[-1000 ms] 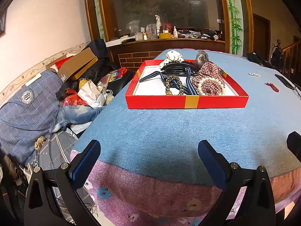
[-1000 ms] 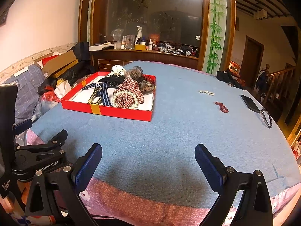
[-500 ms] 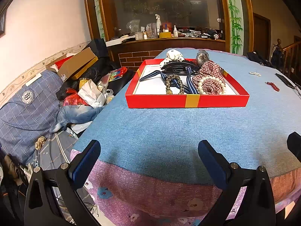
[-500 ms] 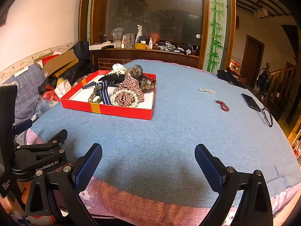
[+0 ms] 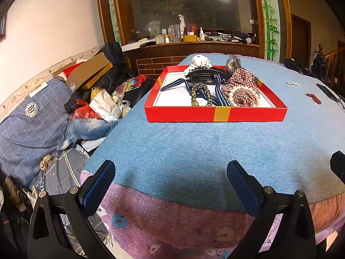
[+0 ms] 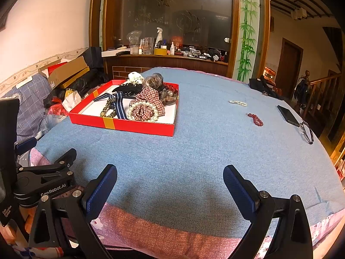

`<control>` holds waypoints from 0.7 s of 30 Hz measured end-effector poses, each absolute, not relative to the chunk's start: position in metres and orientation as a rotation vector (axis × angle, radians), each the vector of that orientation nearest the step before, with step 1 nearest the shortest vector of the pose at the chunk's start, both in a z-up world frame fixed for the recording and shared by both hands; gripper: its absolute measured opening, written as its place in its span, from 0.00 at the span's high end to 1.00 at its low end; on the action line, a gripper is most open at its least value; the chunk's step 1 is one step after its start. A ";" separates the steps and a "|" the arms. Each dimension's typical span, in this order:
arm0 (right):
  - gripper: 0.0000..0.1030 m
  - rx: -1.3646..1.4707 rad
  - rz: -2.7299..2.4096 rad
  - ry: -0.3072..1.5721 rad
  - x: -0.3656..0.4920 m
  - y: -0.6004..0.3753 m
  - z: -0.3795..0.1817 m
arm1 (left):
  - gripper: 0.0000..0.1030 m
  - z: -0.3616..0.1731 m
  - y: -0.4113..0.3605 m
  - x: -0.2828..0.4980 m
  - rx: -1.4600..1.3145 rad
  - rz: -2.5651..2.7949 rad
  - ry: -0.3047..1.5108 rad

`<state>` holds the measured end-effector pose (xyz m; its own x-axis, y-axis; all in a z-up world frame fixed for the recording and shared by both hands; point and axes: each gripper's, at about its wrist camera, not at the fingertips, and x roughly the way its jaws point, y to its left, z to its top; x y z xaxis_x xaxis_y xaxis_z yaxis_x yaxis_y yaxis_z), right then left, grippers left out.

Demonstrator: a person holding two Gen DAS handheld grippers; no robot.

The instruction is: Organize jewelry

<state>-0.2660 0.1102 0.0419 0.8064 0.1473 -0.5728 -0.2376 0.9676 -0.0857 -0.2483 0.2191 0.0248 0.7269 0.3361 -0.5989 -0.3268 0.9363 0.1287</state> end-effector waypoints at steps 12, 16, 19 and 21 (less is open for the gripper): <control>0.02 -0.157 0.206 0.603 -0.265 0.110 0.042 | 0.00 0.023 0.222 -0.249 0.010 0.370 0.659; 0.02 -0.157 0.207 0.603 -0.266 0.110 0.042 | 0.00 0.024 0.222 -0.249 0.010 0.367 0.660; 0.02 -0.156 0.207 0.603 -0.265 0.110 0.042 | 0.00 0.024 0.222 -0.249 0.012 0.371 0.659; 0.02 -0.156 0.207 0.604 -0.265 0.110 0.042 | 0.00 0.024 0.222 -0.249 0.010 0.369 0.659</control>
